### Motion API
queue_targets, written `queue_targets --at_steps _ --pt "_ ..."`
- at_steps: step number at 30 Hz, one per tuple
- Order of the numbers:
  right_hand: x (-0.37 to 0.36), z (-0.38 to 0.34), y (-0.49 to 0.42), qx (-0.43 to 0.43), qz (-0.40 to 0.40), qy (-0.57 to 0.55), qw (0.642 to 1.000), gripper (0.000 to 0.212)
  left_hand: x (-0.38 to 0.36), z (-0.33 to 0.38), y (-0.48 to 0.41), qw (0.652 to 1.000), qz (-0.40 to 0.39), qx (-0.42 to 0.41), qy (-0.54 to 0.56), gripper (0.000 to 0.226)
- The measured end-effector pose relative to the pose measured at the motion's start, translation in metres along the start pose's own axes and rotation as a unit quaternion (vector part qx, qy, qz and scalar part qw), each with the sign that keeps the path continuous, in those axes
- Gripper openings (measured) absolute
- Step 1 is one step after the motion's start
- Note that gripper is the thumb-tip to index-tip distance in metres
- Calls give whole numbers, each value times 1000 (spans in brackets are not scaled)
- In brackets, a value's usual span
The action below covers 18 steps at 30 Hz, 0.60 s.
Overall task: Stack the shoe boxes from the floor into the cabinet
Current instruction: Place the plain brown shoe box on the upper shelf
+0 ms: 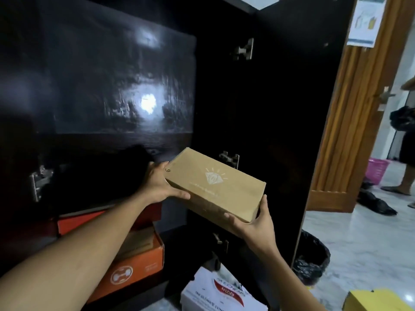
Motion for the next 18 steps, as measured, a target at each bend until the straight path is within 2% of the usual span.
queue_targets --at_steps 8,10,13,15,18 --pt "-65 12 -79 22 4 0 1000 94 11 -53 -69 996 38 52 53 137" --pt "-82 20 -93 36 2 3 999 97 11 -67 -83 994 58 63 61 131" --pt "-100 24 -107 39 14 23 999 111 8 -87 -104 990 87 74 81 137" --pt "-106 24 -114 34 17 12 999 111 0 -92 -113 987 104 80 91 121" --pt "-115 28 -123 34 25 -4 999 94 -19 -94 -125 983 140 83 87 73"
Point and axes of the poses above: each hand's wrist, its own y-axis away from the middle knuckle, its own x-axis out of the back of the hand, z = x × y, the point moved 2 cm from there along -y, towards the middle knuckle, and after that the axes turned 1 degree about y, right-handed, at the moved point
